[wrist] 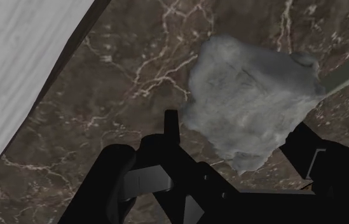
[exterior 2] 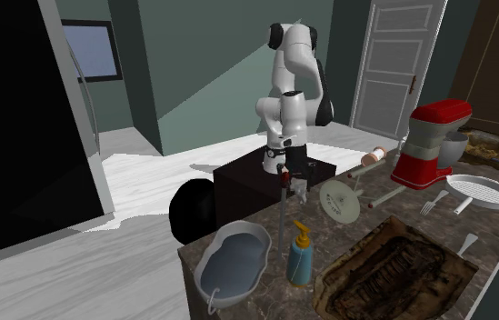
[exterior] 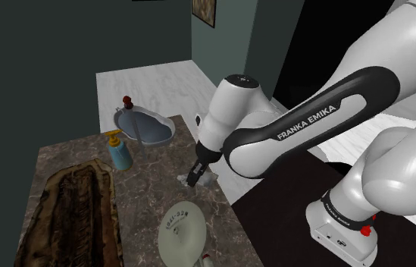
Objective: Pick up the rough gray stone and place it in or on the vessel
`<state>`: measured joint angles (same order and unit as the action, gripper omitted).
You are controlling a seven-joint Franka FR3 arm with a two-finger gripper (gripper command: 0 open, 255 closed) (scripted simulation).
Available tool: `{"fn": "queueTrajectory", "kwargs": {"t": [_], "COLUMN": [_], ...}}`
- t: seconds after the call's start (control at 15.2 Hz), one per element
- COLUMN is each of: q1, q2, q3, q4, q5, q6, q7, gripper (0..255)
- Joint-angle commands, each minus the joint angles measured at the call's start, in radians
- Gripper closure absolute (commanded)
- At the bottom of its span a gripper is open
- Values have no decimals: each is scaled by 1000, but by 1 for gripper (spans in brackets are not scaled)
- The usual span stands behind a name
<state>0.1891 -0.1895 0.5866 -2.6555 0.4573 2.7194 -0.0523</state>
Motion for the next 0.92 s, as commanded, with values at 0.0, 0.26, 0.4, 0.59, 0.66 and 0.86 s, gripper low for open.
{"fn": "queueTrajectory", "kwargs": {"t": [0.0,0.26,0.4,0.59,0.66,0.86], "q1": [5,8,9,9,9,9], "q2": [-35,-90,-116,-151,-162,-193], "q3": [-7,-21,-28,-39,-42,-53], "q4": [4,22,32,49,55,74], "q5": [8,10,9,6,5,0], "q6": [-39,-110,-145,-197,-214,-263], "q7": [-2,1,3,8,9,15], "gripper": [255,255,255,255,255,255]}}
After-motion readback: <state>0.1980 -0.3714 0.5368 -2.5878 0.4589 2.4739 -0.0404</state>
